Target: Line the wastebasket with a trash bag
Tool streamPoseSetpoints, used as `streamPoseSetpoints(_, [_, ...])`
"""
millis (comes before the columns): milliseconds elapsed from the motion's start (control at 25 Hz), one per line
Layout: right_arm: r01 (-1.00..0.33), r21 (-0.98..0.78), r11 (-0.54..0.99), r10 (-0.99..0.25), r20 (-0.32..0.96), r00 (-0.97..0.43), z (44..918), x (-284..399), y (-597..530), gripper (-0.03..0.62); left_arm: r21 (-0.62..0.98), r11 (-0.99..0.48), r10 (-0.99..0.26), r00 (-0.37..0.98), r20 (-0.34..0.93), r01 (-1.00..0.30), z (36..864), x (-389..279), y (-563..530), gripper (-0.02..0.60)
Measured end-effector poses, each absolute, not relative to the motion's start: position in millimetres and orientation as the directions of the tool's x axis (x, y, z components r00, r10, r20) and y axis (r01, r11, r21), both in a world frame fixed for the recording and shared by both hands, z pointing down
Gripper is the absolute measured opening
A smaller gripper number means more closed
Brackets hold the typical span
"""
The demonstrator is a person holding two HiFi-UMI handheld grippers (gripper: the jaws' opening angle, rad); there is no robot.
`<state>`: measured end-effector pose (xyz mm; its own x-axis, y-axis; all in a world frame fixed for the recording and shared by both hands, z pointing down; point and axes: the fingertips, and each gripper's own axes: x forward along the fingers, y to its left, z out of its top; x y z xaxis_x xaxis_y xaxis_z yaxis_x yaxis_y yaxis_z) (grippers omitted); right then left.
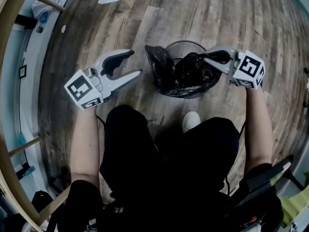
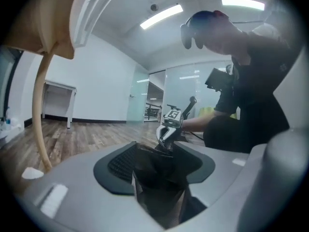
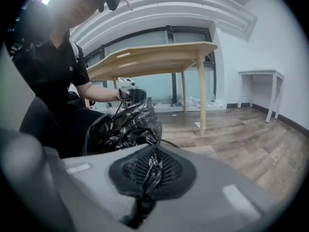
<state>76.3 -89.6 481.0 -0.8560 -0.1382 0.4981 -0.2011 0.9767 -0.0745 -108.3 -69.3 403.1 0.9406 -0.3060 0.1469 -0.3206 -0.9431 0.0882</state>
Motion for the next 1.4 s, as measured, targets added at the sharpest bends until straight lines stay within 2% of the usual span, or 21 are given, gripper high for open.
streamPoseSetpoints(200, [-0.200,-0.083,0.976,-0.134,0.494,-0.859,481,76,-87,0.003,0.011,-0.961,-0.269,0.944,0.189,-0.276,399,-75,-91,0.272])
streamPoseSetpoints(360, [-0.198,-0.076,0.977,-0.137,0.489,-0.861,477,75,-87,0.003,-0.063,-0.981,-0.192,0.923,0.334,-0.181,423,-57,-87,0.290])
streamPoseSetpoints(600, [-0.217,-0.070,0.974,-0.162,0.458,-0.874,465,82,-89,0.003,-0.053,-0.992,-0.126,0.874,0.470,-0.114,467,-60,-73,0.290])
streamPoseSetpoints(800, [-0.263,-0.085,0.961,-0.200,0.442,-0.875,466,97,-95,0.003,-0.014,-0.995,-0.089,0.849,0.520,-0.095,491,-66,-61,0.289])
streamPoseSetpoints(840, [-0.271,-0.090,0.958,-0.206,0.439,-0.874,467,99,-96,0.003,-0.008,-0.996,-0.083,0.845,0.529,-0.093,494,-67,-59,0.274])
streamPoseSetpoints(880, [-0.279,-0.094,0.956,-0.212,0.436,-0.874,467,101,-97,0.003,-0.006,-0.996,-0.082,0.841,0.535,-0.093,497,-67,-59,0.230])
streamPoseSetpoints(1000, [-0.311,-0.099,0.945,-0.242,0.429,-0.870,470,105,-101,0.003,-0.011,-0.991,-0.119,0.850,0.513,-0.132,492,-66,-66,0.019])
streamPoseSetpoints(1200, [-0.418,-0.102,0.903,-0.342,0.418,-0.841,476,118,-119,0.003,0.061,-0.963,-0.216,0.883,0.417,-0.264,473,-68,-91,0.009])
streamPoseSetpoints(1280, [-0.471,-0.108,0.875,-0.390,0.418,-0.820,481,124,-129,0.003,0.066,-0.940,-0.275,0.857,0.435,-0.336,481,-73,-104,0.008])
streamPoseSetpoints(1400, [-0.549,-0.132,0.825,-0.452,0.430,-0.782,496,134,-145,0.003,-0.006,-0.911,-0.353,0.772,0.528,-0.412,504,-81,-119,0.008])
